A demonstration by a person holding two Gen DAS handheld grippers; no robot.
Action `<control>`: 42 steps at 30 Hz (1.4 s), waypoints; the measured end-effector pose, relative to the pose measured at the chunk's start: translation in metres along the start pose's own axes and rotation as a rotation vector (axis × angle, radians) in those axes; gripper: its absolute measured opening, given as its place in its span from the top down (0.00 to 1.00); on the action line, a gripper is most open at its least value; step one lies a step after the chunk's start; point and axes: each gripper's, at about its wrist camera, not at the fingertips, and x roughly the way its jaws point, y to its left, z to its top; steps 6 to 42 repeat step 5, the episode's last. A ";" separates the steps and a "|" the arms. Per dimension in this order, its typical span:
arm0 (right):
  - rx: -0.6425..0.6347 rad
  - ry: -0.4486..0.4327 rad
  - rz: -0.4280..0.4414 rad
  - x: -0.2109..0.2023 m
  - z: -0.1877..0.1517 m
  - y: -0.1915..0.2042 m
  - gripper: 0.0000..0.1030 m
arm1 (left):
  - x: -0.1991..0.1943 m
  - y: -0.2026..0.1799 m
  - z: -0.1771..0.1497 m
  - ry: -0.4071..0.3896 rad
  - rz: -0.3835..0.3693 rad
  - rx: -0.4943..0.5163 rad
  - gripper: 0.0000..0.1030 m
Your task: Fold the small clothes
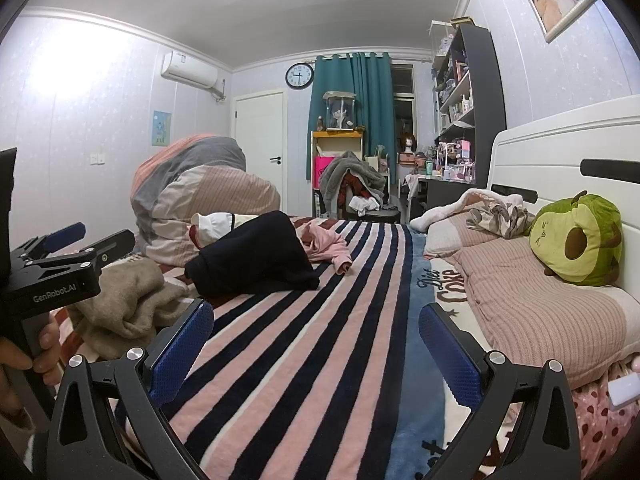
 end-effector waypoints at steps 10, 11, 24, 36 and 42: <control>0.002 0.000 0.000 0.000 0.001 0.000 0.01 | -0.002 0.001 0.001 -0.004 0.010 -0.002 0.01; 0.002 0.000 0.000 0.000 0.001 0.000 0.01 | -0.002 0.001 0.001 -0.004 0.010 -0.002 0.01; 0.002 0.000 0.000 0.000 0.001 0.000 0.01 | -0.002 0.001 0.001 -0.004 0.010 -0.002 0.01; 0.002 0.000 0.000 0.000 0.001 0.000 0.01 | -0.002 0.001 0.001 -0.004 0.010 -0.002 0.01; 0.002 0.000 0.000 0.000 0.001 0.000 0.01 | -0.002 0.001 0.001 -0.004 0.010 -0.002 0.01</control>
